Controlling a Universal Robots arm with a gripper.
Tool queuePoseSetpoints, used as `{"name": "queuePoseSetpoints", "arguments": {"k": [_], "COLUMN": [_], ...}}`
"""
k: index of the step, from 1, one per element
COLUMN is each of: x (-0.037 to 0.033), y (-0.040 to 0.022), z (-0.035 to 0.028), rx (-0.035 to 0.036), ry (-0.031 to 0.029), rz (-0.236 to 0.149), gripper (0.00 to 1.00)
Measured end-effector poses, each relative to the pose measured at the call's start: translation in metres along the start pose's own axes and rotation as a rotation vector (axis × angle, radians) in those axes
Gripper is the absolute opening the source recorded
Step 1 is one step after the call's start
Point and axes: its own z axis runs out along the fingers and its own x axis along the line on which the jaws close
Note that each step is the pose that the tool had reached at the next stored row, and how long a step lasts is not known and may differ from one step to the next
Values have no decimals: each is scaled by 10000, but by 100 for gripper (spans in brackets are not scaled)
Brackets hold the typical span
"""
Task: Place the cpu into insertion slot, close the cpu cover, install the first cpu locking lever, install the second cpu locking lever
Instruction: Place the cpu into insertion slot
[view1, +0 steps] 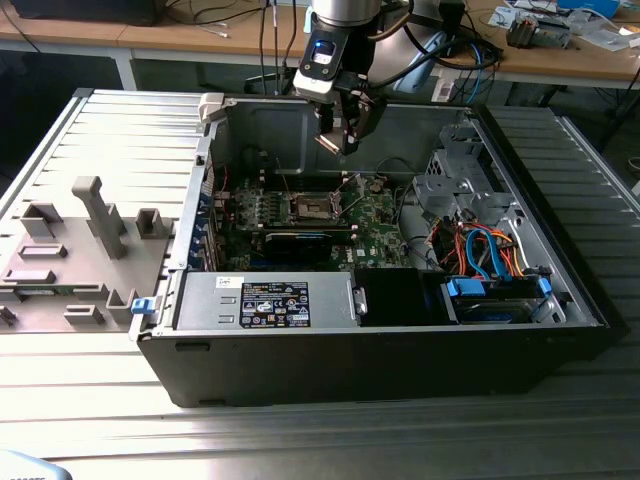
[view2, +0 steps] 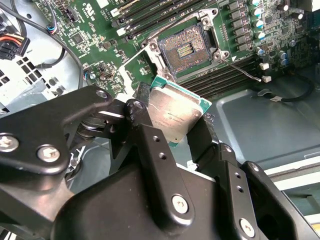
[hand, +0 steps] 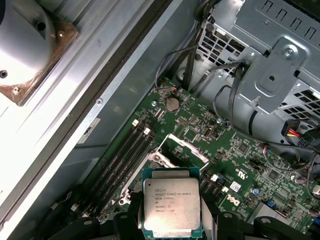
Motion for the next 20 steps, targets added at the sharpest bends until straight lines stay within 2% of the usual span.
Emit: {"name": "queuePoseSetpoints", "arguments": {"k": [20], "x": [0], "y": [0], "z": [3], "rx": [-2], "ry": [-8], "rz": [97], "gripper": [55]}}
